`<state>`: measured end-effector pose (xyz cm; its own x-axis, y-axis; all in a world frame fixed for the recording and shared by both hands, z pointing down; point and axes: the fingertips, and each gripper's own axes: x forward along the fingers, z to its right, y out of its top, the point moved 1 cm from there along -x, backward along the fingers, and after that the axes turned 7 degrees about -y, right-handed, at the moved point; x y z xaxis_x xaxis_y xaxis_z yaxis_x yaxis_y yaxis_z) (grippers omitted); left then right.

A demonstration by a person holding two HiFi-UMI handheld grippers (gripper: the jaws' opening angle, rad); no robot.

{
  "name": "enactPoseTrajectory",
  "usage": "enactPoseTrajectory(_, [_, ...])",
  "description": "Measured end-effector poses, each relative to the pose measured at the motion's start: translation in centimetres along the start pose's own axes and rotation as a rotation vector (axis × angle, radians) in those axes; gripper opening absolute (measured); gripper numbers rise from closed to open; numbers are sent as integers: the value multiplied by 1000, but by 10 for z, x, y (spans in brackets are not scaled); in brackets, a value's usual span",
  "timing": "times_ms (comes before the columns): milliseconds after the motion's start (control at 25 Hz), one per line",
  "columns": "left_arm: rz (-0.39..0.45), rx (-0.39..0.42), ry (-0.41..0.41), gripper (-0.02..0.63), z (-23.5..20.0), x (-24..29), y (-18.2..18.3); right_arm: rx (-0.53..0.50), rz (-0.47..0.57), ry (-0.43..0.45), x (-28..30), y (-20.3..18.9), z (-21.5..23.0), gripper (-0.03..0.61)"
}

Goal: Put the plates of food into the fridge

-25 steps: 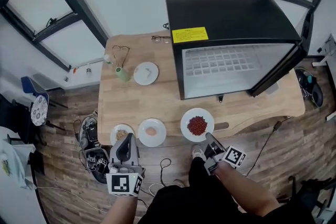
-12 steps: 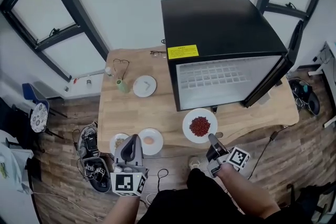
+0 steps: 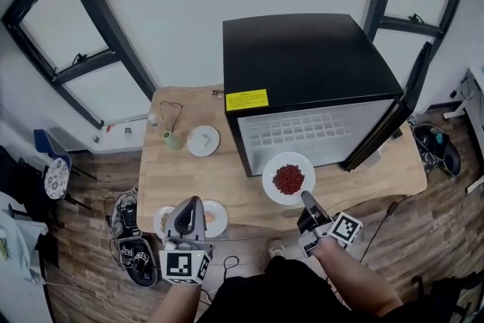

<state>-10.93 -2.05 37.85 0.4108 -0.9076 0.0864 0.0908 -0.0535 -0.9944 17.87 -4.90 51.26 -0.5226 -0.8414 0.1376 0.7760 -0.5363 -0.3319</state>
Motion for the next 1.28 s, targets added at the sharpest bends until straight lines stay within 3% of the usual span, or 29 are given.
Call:
enactPoseTrajectory(440, [11,6,70,3,-2,27,6,-24,-1,68,36,51,-33,34])
enactPoseTrajectory(920, [8,-9,75,3,-24,45,-1,-17,29,15,71,70,-31,34])
enactPoseTrajectory(1280, [39,8,14,3,-49,85,14,-90,36,-48,98,76,-35,34])
